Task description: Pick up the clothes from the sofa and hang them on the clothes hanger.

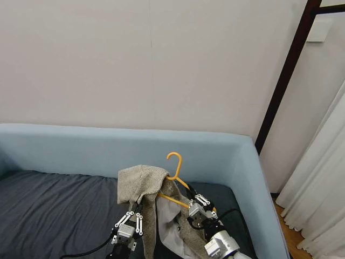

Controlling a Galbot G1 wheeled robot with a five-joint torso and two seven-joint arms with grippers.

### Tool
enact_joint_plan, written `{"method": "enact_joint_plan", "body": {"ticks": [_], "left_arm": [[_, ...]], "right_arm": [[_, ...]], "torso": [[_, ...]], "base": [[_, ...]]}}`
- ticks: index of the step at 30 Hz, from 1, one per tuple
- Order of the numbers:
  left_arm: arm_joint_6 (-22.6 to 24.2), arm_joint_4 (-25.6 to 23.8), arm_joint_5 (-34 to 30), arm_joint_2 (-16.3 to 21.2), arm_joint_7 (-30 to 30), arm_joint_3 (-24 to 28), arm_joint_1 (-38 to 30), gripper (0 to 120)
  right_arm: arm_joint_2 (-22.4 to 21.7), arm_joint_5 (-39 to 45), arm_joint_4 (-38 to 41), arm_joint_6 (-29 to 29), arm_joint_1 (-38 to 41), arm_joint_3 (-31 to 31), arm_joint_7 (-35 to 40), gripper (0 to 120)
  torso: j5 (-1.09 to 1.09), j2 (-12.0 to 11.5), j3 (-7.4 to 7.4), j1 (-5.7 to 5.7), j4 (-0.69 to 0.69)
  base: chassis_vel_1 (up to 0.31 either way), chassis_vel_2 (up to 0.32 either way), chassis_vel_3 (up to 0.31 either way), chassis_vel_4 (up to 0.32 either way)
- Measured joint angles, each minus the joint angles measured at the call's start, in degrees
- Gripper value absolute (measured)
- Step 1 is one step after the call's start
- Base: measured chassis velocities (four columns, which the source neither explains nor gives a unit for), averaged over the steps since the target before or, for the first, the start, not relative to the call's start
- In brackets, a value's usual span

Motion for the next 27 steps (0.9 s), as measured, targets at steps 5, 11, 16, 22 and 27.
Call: {"method": "enact_joint_plan", "body": {"ticks": [5, 11, 16, 22, 27], "left_arm": [[0.45, -0.98, -1.88, 0.21, -1.03, -2.44, -0.67, 0], [1.68, -2.3, -3.95, 1.01, -1.42, -3.83, -1.47, 0], [1.77, -1.41, -3.45, 0.74, -1.24, -2.75, -2.07, 0], [1.22, 1.04, -0.05, 0.03, -0.37, 0.43, -2.18, 0], [0.16, 2.73, 1.38, -0.72, 0.11, 2.27, -2.64, 0]], "right_arm": [[-0.31, -0.91, -0.88, -0.51, -0.23, -0.95, 0.16, 4], [-0.29, -1.06, -1.4, -1.74, -0.19, -2.31, 0.93, 4], [0.41, -0.48, -0.98, -1.86, 0.32, -3.12, 1.16, 4], [1.16, 1.8, -0.11, -2.18, 0.87, -3.76, 1.83, 4], [1.25, 2.87, 0.45, -2.46, 1.11, -3.72, 2.08, 4]], "torso": [[0.0, 0.0, 0.0, 0.0, 0.0], [0.0, 0.0, 0.0, 0.0, -0.01], [-0.01, 0.0, 0.0, 0.0, 0.0], [0.0, 0.0, 0.0, 0.0, 0.0], [0.0, 0.0, 0.0, 0.0, -0.01]], "base": [[0.0, 0.0, 0.0, 0.0], [0.0, 0.0, 0.0, 0.0], [0.0, 0.0, 0.0, 0.0], [0.0, 0.0, 0.0, 0.0], [0.0, 0.0, 0.0, 0.0]]}}
